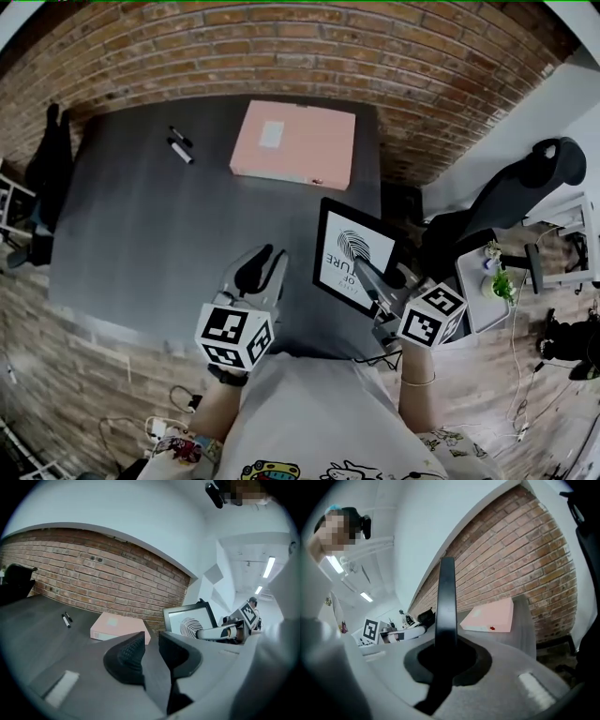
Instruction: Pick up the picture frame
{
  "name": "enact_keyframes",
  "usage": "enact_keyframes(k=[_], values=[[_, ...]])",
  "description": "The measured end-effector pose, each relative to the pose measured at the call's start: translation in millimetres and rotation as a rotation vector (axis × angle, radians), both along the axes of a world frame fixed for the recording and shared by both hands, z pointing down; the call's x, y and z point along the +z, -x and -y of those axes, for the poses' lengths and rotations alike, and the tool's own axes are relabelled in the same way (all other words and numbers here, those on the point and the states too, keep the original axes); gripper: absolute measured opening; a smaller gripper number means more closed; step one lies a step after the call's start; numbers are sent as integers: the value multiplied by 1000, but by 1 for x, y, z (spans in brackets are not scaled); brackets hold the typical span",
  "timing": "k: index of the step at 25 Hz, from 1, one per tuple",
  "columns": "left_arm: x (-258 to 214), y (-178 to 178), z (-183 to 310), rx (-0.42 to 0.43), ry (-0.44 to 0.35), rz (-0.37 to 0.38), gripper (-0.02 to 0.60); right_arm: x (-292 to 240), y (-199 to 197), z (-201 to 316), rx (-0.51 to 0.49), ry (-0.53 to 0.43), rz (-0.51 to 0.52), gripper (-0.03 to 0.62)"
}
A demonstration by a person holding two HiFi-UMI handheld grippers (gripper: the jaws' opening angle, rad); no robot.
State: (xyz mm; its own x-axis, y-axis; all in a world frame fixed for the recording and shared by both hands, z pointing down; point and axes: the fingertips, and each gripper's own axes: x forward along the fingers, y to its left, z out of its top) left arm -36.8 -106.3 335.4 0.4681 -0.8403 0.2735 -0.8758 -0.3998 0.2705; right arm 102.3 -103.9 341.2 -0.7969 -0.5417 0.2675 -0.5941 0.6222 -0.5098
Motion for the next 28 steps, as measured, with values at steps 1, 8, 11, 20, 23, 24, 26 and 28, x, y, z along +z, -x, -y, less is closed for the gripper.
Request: enact_keyframes(k=[1, 8, 11, 20, 23, 24, 26, 28], values=[[-3, -1, 0, 4, -10, 4, 107, -5, -3, 0, 13, -22, -8, 14], [-17, -4, -4, 30, -62, 65, 78, -36, -20, -1, 118, -199, -118, 14], [-20, -1, -6, 24, -84, 91, 62, -43, -27, -3, 170, -275, -188, 14], [-27, 9, -11, 0, -128, 127, 14, -47, -43, -7, 278, -378, -306, 14], [-26, 12, -13, -8, -139, 144, 14, -49, -44, -8, 297, -399, -318, 14], [-26, 13, -13, -9, -138, 152, 14, -48, -45, -9, 302, -406, -325, 14], [-23, 14, -14, -11, -130, 154, 14, -48, -45, -10, 310, -417, -338, 14], [-22, 16, -16, -10, -125, 151, 14, -47, -44, -11, 313, -423, -346, 14]])
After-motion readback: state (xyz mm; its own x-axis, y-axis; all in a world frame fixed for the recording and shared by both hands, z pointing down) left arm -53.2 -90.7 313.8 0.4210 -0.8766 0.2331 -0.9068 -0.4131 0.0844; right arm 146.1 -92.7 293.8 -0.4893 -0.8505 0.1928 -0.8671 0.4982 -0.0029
